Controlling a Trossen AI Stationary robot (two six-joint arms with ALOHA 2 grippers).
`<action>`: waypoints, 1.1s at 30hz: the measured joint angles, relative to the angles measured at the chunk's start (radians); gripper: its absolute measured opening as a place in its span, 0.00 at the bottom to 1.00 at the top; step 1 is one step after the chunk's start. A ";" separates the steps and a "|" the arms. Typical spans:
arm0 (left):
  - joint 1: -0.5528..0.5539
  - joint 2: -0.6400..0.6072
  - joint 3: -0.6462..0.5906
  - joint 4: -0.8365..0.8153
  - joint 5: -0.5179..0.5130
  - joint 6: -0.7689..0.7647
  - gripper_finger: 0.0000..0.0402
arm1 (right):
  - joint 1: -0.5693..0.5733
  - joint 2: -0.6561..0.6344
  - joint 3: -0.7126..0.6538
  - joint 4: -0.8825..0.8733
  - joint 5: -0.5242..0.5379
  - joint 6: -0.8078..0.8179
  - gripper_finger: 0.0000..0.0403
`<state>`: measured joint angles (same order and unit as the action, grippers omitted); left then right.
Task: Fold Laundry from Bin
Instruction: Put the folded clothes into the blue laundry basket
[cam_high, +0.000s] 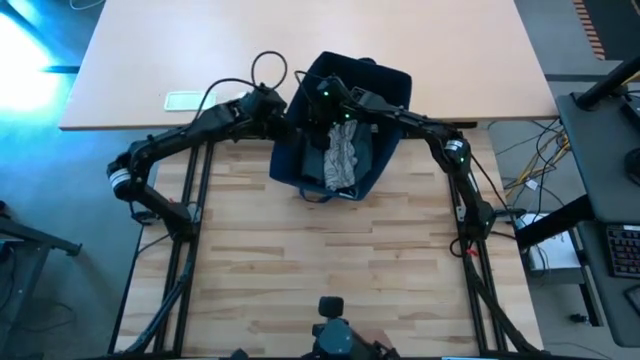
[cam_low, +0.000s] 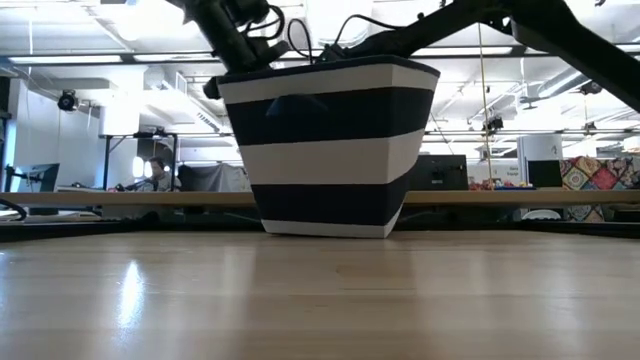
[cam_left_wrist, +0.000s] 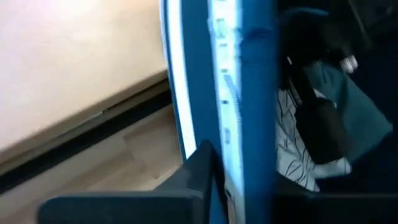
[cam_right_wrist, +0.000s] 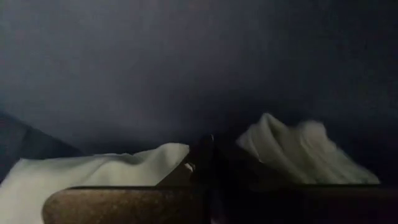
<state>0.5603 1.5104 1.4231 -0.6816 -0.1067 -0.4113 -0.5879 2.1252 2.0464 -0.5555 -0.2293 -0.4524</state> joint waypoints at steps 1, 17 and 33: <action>-0.005 0.003 0.000 0.000 -0.004 -0.021 0.04 | 0.001 0.005 0.000 0.001 0.008 -0.013 0.02; -0.061 0.002 0.000 -0.023 -0.046 -0.087 0.00 | -0.070 0.045 0.002 -0.049 0.331 0.019 0.02; -0.057 -0.002 0.001 -0.031 -0.052 -0.078 0.00 | -0.079 -0.040 0.004 -0.138 0.099 0.117 0.02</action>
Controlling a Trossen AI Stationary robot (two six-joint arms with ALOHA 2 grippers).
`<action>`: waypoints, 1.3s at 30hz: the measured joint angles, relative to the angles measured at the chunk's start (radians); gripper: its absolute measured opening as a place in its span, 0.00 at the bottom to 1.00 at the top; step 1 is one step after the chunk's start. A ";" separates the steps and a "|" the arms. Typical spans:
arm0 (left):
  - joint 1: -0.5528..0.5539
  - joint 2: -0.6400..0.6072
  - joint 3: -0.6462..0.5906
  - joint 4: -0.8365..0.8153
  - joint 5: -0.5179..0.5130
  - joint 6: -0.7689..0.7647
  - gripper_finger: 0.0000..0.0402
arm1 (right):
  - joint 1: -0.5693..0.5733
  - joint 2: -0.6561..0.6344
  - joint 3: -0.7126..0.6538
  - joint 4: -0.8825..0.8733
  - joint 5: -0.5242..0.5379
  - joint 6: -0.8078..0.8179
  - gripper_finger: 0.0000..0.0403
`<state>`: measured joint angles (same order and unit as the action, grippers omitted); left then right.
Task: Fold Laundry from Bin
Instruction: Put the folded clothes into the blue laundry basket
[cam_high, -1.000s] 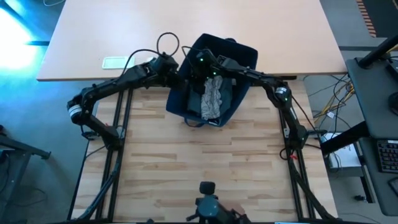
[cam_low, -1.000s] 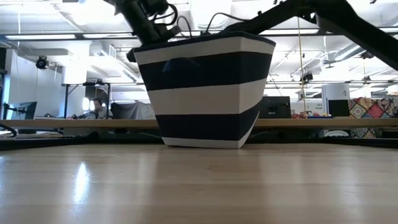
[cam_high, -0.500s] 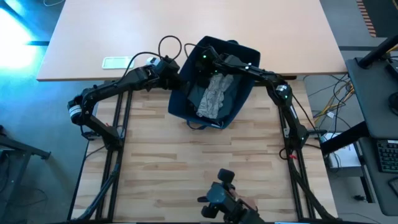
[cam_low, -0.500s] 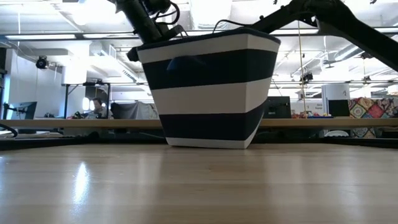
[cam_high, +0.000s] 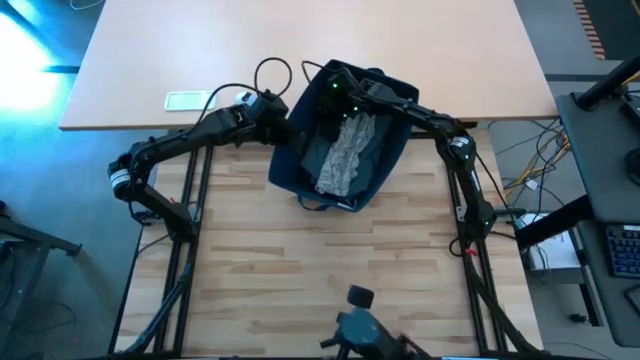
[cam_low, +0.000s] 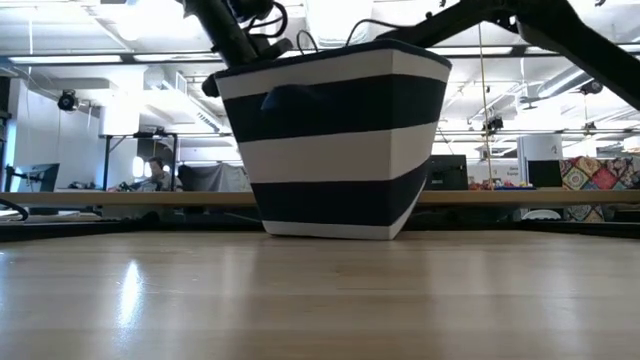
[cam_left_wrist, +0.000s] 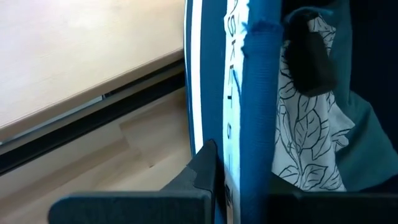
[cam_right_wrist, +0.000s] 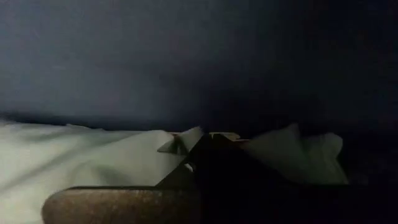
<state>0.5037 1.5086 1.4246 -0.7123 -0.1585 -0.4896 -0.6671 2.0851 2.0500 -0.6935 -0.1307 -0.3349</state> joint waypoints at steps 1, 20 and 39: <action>0.001 -0.001 0.003 -0.009 0.000 0.001 0.00 | 0.005 -0.007 0.000 -0.004 -0.001 0.002 0.02; 0.007 -0.017 0.021 -0.068 0.036 -0.020 0.00 | 0.145 -0.294 -0.338 -0.392 -0.033 0.194 0.02; -0.159 -0.049 0.021 -0.265 0.147 -0.123 0.00 | 0.246 -0.457 -0.414 -0.325 -0.093 0.370 0.02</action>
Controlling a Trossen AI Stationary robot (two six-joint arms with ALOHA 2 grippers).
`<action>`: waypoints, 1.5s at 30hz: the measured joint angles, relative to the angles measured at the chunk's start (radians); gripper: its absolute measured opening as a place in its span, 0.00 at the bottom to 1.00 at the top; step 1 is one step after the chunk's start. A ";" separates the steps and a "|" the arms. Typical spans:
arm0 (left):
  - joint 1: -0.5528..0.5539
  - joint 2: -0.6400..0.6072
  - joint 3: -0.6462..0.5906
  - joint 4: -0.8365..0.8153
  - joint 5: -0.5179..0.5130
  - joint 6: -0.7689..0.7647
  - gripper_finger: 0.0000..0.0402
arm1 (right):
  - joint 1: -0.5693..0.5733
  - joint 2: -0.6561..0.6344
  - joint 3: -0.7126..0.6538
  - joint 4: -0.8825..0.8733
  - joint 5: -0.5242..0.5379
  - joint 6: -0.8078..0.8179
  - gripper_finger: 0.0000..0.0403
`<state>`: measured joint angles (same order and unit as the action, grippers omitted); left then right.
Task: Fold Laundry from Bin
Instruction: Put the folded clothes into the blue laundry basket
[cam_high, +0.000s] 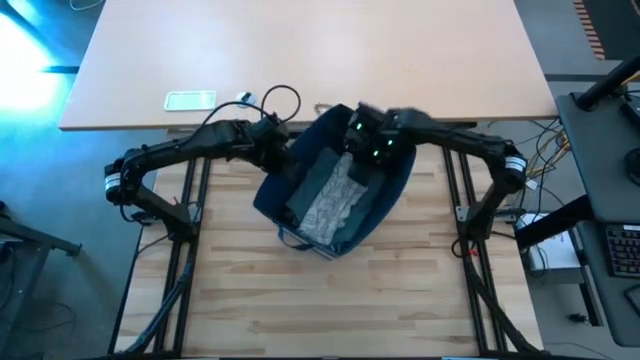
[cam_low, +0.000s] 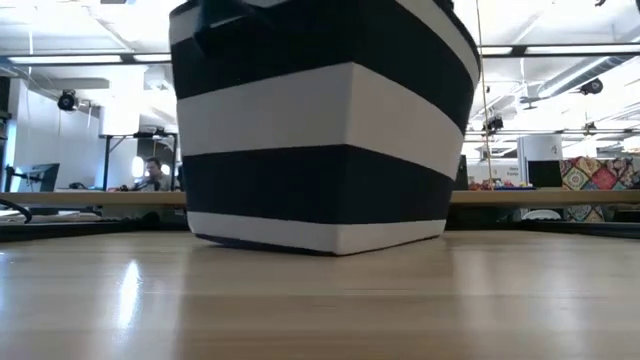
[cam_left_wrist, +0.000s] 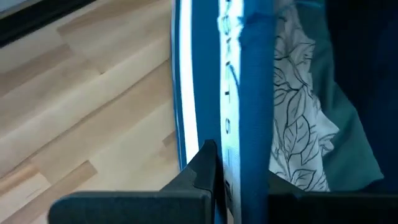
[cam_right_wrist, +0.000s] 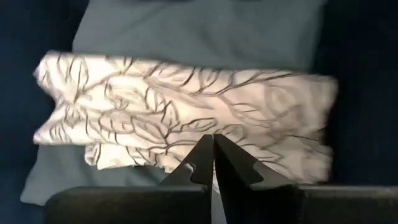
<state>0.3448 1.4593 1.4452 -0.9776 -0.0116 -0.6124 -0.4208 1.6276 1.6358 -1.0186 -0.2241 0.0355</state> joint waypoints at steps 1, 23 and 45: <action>-0.001 0.001 0.000 -0.004 0.009 0.000 0.00 | 0.014 0.008 -0.016 0.014 -0.001 0.026 0.02; -0.014 0.035 0.000 -0.034 -0.024 0.026 0.12 | 0.240 0.049 -0.091 -0.060 -0.005 0.438 0.02; -0.059 -0.055 0.576 -0.291 -0.198 0.271 0.57 | 0.382 0.241 -0.105 0.147 0.095 0.691 0.02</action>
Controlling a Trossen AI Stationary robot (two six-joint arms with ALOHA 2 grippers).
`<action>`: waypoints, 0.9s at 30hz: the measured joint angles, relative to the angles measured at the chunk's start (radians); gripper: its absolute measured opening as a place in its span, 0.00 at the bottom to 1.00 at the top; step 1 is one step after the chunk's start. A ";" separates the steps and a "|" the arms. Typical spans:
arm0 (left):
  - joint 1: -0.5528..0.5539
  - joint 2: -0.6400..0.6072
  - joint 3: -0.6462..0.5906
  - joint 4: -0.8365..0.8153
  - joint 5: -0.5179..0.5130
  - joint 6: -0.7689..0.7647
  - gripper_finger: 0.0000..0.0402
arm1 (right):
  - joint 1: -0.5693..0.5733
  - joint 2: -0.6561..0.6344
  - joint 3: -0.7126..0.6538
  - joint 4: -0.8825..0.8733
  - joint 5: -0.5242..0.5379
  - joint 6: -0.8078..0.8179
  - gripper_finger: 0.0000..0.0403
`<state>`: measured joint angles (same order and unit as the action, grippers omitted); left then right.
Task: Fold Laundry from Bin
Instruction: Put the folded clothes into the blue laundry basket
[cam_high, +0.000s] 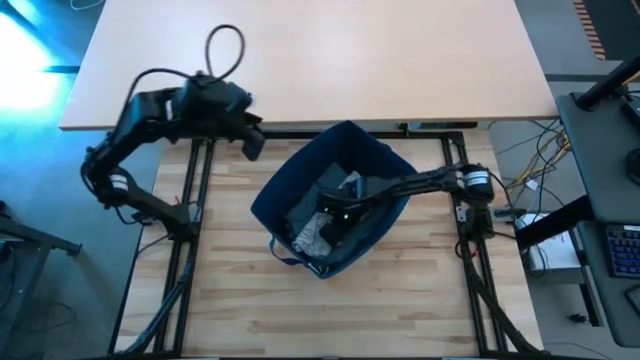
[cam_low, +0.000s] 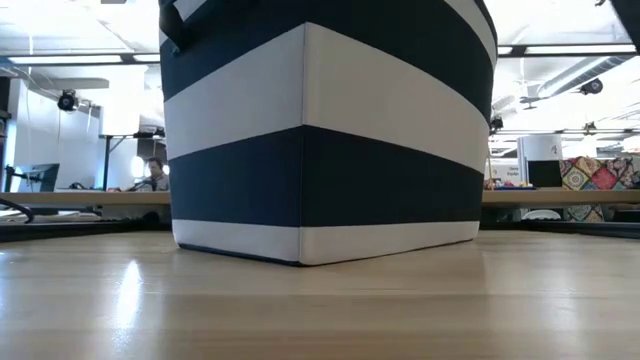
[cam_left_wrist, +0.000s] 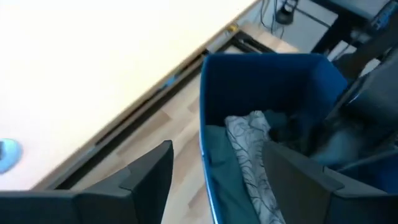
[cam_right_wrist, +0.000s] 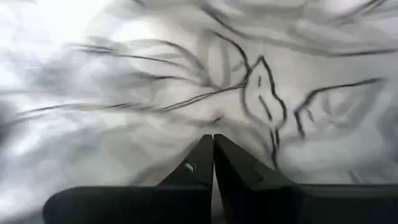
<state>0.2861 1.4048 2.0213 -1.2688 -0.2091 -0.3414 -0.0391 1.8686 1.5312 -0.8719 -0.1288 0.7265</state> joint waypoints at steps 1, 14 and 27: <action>-0.018 -0.011 0.001 -0.002 -0.026 -0.004 0.57 | -0.003 -0.030 0.019 -0.021 -0.001 -0.002 0.02; -0.346 -0.189 -0.293 0.295 -0.247 -0.034 0.58 | -0.131 -0.084 -0.058 -0.263 0.333 -0.231 0.02; -0.565 -0.313 -0.437 0.599 -0.254 0.126 0.58 | -0.101 -0.156 0.024 -0.288 0.328 -0.284 0.02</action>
<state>-0.2790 1.0922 1.5840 -0.6696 -0.4629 -0.2152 -0.1403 1.7123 1.5551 -1.1598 0.1994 0.4427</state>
